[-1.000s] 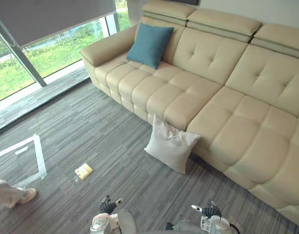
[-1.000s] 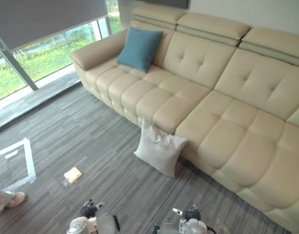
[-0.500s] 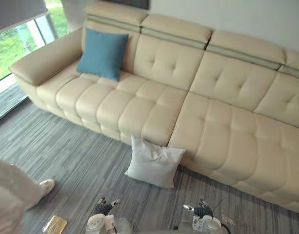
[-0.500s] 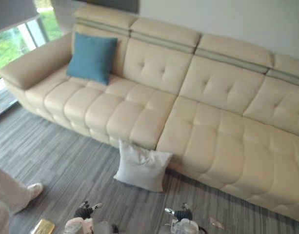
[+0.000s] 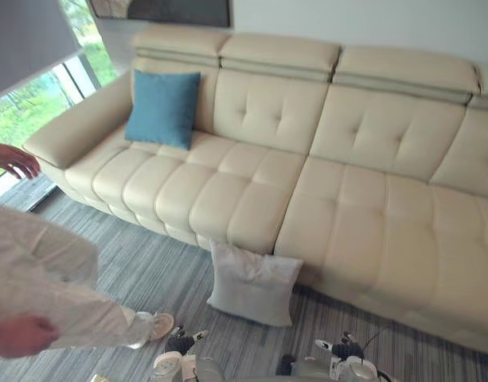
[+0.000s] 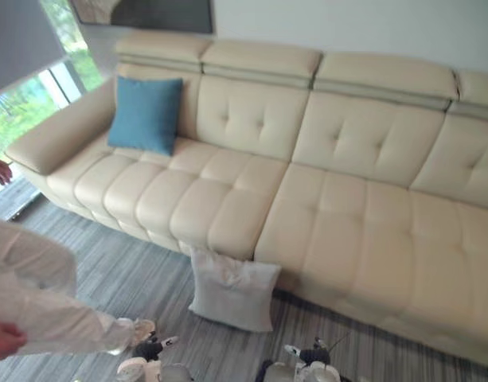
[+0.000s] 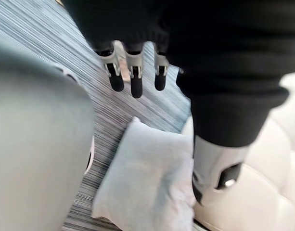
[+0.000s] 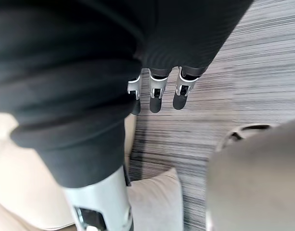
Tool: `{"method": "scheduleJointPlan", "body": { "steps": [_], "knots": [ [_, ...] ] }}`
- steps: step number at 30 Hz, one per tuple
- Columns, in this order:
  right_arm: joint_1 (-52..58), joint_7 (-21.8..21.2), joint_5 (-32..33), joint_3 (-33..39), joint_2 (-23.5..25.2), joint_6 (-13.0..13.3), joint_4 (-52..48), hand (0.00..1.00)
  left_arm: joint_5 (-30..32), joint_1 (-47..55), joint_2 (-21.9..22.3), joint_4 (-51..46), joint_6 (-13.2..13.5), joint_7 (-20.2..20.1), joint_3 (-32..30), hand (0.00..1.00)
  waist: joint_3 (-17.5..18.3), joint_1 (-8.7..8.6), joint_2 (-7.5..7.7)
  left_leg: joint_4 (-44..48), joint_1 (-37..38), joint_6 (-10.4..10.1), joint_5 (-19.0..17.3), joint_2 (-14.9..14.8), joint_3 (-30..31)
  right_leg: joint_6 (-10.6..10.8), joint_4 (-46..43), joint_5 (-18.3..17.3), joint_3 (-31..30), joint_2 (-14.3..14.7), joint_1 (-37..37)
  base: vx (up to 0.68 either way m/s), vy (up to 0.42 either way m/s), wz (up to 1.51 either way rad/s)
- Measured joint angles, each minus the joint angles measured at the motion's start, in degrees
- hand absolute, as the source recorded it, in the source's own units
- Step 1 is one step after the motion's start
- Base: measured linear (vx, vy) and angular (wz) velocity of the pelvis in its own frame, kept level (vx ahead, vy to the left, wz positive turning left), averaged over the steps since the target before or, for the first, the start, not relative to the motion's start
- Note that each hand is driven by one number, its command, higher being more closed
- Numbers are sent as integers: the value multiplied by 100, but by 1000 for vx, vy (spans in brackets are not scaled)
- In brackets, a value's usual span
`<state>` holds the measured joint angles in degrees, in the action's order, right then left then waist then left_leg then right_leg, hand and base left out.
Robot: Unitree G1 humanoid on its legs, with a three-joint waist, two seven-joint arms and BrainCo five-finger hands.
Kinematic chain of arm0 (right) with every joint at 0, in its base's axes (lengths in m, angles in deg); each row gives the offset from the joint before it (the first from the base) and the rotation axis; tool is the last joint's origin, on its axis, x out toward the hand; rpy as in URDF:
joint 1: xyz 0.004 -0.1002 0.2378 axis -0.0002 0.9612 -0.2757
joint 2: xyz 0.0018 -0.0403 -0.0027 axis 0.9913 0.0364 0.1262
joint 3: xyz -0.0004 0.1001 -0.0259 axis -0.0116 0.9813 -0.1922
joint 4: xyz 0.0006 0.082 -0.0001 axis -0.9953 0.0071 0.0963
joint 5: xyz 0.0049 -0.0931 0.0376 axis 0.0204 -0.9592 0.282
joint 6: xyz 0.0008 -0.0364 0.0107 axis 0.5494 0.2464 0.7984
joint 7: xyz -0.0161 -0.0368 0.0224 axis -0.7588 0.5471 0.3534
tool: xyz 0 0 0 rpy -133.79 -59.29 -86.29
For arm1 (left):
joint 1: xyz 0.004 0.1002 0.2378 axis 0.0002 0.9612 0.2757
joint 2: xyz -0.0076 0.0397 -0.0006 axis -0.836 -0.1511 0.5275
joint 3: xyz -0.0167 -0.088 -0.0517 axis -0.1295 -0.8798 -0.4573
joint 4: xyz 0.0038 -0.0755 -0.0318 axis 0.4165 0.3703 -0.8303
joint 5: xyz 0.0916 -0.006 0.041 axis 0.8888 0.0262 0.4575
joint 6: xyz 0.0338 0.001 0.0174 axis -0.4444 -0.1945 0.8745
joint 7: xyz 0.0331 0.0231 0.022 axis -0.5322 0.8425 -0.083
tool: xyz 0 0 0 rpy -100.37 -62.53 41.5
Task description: Pick up cushions and gather them together orderly.
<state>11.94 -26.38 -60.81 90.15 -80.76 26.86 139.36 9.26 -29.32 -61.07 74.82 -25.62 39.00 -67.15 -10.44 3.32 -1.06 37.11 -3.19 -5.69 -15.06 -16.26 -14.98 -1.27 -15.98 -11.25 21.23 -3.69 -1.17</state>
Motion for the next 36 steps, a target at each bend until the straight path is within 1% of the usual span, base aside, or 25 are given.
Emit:
{"method": "scheduleJointPlan", "body": {
  "steps": [1,2,3,4,5,6,7,8,9,11,14,17,21,22,24,25,26,27,28,29,30,31,34,35,36],
  "knots": [
    [2,4,1,0,3,0,-3,0,1,-3,5,-7,0,2,-42,0,1,12,11,-373,-87,29,-14,107,105,15,10,5,-146,5,3,139,103,-62],
    [-2,6,1,3,3,-4,-3,0,0,-22,4,-5,-2,9,-47,0,-9,21,24,-842,-124,41,-4,287,376,53,9,20,-336,-17,19,142,135,-67],
    [1,9,17,5,4,-3,-3,0,-2,-22,5,-3,-2,14,-49,0,-8,25,30,-1065,-123,42,4,379,548,99,5,27,-417,-30,23,125,183,-90],
    [26,14,34,-16,3,-8,30,0,3,-19,9,8,4,32,-59,0,9,50,53,-1432,-12,-91,225,565,782,210,-79,6,-657,-59,99,112,195,-83],
    [30,12,76,-39,35,-19,6,0,13,7,-55,27,0,33,-52,0,84,39,69,-1660,141,-43,237,678,598,349,-20,74,-831,-132,104,134,185,-71],
    [60,14,95,-33,86,-13,-7,0,14,5,-84,68,-2,35,-50,0,137,-17,143,-1711,151,-7,236,716,531,330,94,156,-869,-167,86,215,212,-40],
    [109,13,96,-31,126,-3,-2,0,12,-23,-117,87,-8,33,-50,0,173,-12,184,-1707,175,42,206,747,407,392,267,250,-936,-178,83,200,167,-26],
    [123,13,96,-32,141,-7,2,0,12,-45,-136,86,-10,32,-50,0,187,1,213,-1704,175,44,207,778,382,395,334,306,-963,-190,86,229,181,-28],
    [140,16,99,-32,173,-6,1,0,11,-73,-166,126,-18,32,-40,0,213,3,256,-1754,183,47,208,834,344,443,444,362,-975,-230,57,146,92,-17],
    [147,12,98,-33,179,-7,4,0,15,-113,-182,228,-21,33,-2,0,212,0,278,-1959,400,60,215,953,282,464,591,376,-1020,-308,-114,177,99,-10],
    [154,8,98,-34,178,-2,3,0,51,-103,-174,249,-21,29,116,0,217,1,239,-2192,645,90,235,997,226,477,671,366,-1020,-330,-268,106,31,-5],
    [182,25,100,-19,126,11,1,0,107,-66,-126,278,-22,36,195,0,281,6,127,-2365,735,89,239,981,143,486,743,360,-1037,-298,-296,80,-17,-12],
    [151,86,118,-18,112,36,-1,0,96,-96,-122,308,-23,79,191,0,232,5,102,-2490,732,94,348,973,159,486,722,355,-967,-279,-263,4,-39,5],
    [64,118,139,-30,65,38,0,0,13,-149,-128,249,-19,140,187,0,91,39,125,-2453,626,86,361,957,194,500,444,259,-924,-305,-64,-99,-46,13],
    [-90,146,223,-45,57,46,-2,0,-47,-273,-194,172,-18,207,189,0,-49,55,195,-2165,268,87,348,968,285,491,8,87,-912,-386,338,-142,-57,21],
    [-274,211,296,-84,67,63,-24,0,-157,-498,-212,122,-20,286,191,0,-264,51,253,-1733,-229,99,292,948,390,459,-385,-23,-874,-449,757,-191,-76,32],
    [-461,294,384,-120,53,70,-113,0,-298,-703,-197,-17,-11,354,201,0,-502,86,204,-1221,-745,102,123,857,482,421,-761,-131,-804,-449,1166,-222,-61,28],
    [-537,321,391,-129,51,71,-182,0,-345,-770,-199,-61,-7,385,222,0,-632,109,197,-1033,-916,107,41,818,505,390,-928,-192,-797,-449,1318,-269,-30,13],
    [-735,366,444,-206,32,78,-322,0,-452,-994,-225,-175,-8,429,232,0,-909,131,228,-570,-1334,123,-77,762,585,383,-1409,-327,-802,-490,1745,-301,-12,11],
    [-834,445,544,-251,1,95,-511,0,-581,-1147,-233,-270,-2,520,234,0,-1034,138,255,-202,-1778,120,-206,737,656,353,-1828,-491,-800,-539,2165,-292,-27,11],
    [-894,479,562,-251,-23,95,-566,0,-621,-1220,-238,-314,-2,533,233,0,-1106,138,255,-34,-1944,130,-258,710,679,330,-1984,-541,-805,-543,2325,-298,-34,5],
    [-1078,548,594,-266,-88,96,-669,0,-689,-1369,-270,-454,17,556,226,0,-1276,153,264,328,-2290,141,-379,663,740,319,-2315,-677,-819,-568,2651,-214,-21,0],
    [-1577,740,672,-260,-175,97,-852,0,-828,-1808,-318,-714,94,766,165,0,-1544,142,299,925,-3271,155,-399,610,843,226,-2966,-723,-834,-675,3620,-183,-15,3],
    [-1662,769,676,-258,-176,97,-881,0,-861,-1881,-323,-752,101,788,139,0,-1601,142,298,993,-3376,155,-399,606,866,211,-3027,-722,-833,-685,3717,-144,-17,3],
    [-1967,826,723,-260,-161,98,-895,0,-909,-2099,-323,-840,106,853,6,0,-1782,118,294,1157,-3654,159,-397,605,934,179,-3192,-722,-821,-707,3981,-128,-11,6]
  ]
}}
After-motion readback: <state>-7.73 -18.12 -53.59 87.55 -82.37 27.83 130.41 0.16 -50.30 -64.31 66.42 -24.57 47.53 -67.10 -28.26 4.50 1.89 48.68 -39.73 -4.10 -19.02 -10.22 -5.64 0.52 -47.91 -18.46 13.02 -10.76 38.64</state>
